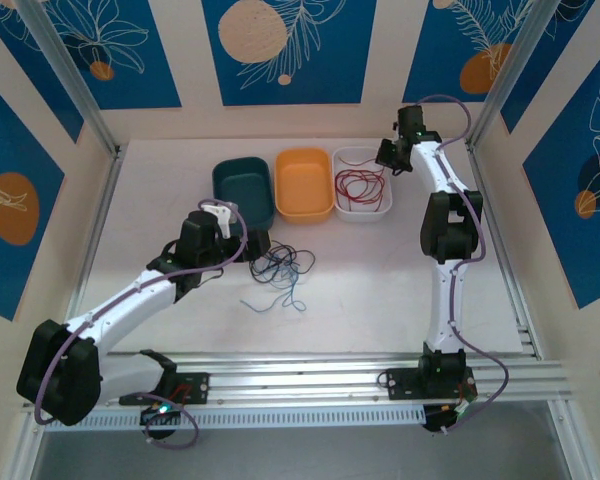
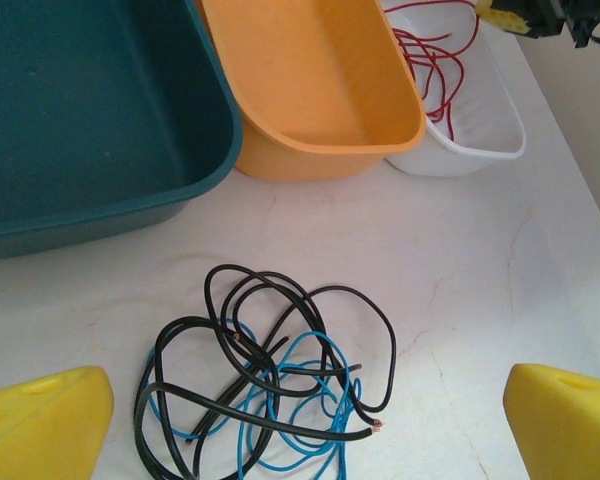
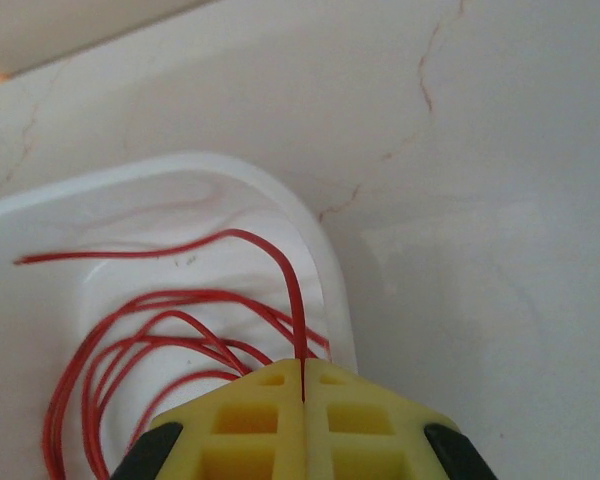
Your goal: Untangle the cables
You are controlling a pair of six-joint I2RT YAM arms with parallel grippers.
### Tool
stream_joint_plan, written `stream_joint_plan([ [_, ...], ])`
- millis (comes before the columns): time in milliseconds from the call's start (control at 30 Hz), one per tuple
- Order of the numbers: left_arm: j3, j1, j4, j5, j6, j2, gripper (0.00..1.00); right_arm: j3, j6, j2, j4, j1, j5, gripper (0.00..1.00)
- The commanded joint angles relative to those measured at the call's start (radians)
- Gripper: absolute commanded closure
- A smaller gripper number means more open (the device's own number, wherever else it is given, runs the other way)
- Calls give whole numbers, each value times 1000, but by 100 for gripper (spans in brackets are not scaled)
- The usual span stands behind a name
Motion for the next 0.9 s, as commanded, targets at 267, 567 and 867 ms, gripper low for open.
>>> stream_joint_plan([
  [267, -12, 16, 39, 17, -2, -8, 0, -214, -19, -172, -26, 87, 115, 100],
  [567, -19, 15, 48, 27, -15, -11, 0, -314, 31, -225, -105, 130, 205, 100],
  [867, -18, 16, 68, 47, -29, 3, 0, -373, 77, -258, -173, 132, 130, 99],
])
